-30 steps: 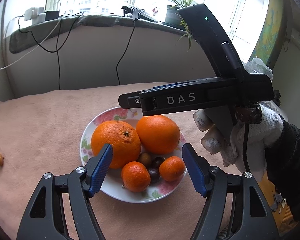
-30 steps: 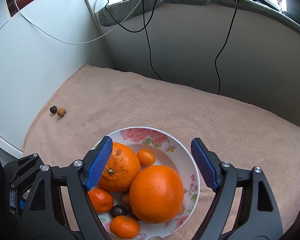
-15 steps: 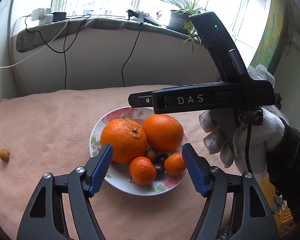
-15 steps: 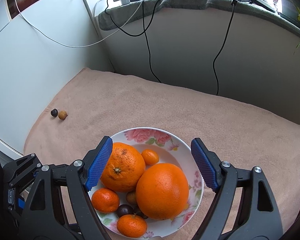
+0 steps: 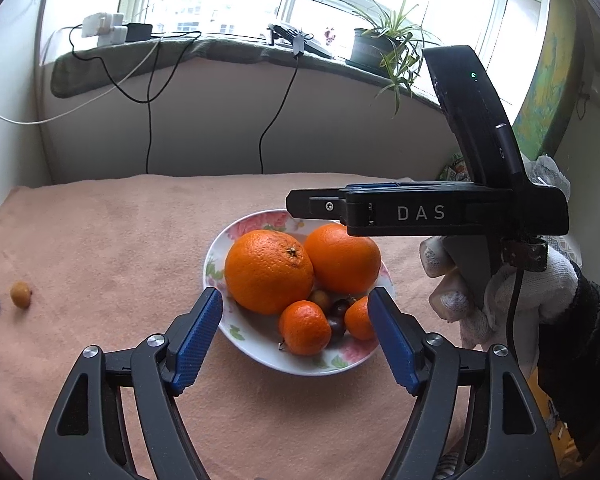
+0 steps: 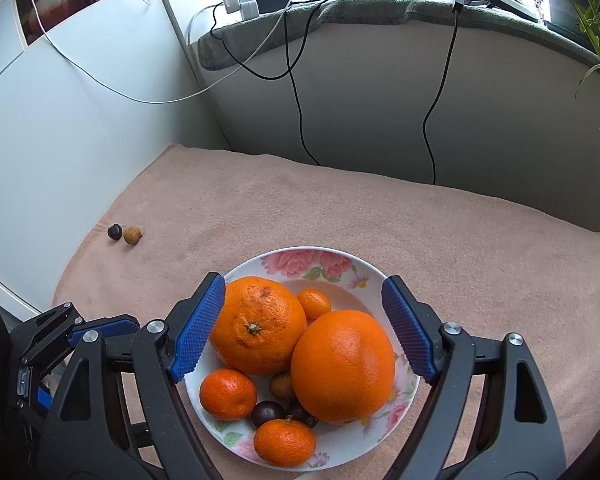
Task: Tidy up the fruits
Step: 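Move both open grippers toward the dark plum and brown longan on the towel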
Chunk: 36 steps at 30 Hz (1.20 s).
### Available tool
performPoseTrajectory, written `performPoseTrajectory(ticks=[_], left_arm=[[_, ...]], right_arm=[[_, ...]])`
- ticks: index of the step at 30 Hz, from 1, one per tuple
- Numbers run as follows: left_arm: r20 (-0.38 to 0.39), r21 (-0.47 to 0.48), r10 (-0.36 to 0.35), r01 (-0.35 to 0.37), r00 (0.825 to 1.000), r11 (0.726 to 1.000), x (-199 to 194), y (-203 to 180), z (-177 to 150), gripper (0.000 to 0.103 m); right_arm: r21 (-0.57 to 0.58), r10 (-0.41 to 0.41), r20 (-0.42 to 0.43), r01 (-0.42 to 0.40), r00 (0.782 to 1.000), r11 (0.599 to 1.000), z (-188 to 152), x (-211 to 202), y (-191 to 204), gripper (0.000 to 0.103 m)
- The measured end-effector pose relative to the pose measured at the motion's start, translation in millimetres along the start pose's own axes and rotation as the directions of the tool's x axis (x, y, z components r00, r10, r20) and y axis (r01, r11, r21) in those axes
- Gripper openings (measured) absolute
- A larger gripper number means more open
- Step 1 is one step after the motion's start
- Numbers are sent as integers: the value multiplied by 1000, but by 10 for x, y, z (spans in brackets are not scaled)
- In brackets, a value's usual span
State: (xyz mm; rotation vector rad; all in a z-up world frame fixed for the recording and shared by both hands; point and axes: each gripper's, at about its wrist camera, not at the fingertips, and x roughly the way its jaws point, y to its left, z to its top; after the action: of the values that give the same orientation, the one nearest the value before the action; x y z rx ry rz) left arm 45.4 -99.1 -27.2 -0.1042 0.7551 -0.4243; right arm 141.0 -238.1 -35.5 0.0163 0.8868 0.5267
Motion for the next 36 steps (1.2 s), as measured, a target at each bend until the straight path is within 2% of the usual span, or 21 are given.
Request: performPoseTrajectory(ticks=[4, 14, 26, 36], left_arm=[[8, -27, 18, -18, 1000, 999, -65, 114, -58, 75], [20, -103, 116, -114, 993, 988, -282, 495, -229, 75], [39, -190, 226, -215, 973, 958, -582, 1004, -389, 75], [29, -258, 313, -295, 949, 920, -764, 1475, -528, 75]], right_arm=[[31, -25, 32, 24, 999, 999, -45, -78, 70, 83], [130, 26, 106, -40, 994, 991, -182, -228, 192, 83], [35, 74, 103, -78, 992, 996, -114, -173, 689, 83], [-33, 107, 77, -105, 991, 994, -33, -14, 1101, 83]])
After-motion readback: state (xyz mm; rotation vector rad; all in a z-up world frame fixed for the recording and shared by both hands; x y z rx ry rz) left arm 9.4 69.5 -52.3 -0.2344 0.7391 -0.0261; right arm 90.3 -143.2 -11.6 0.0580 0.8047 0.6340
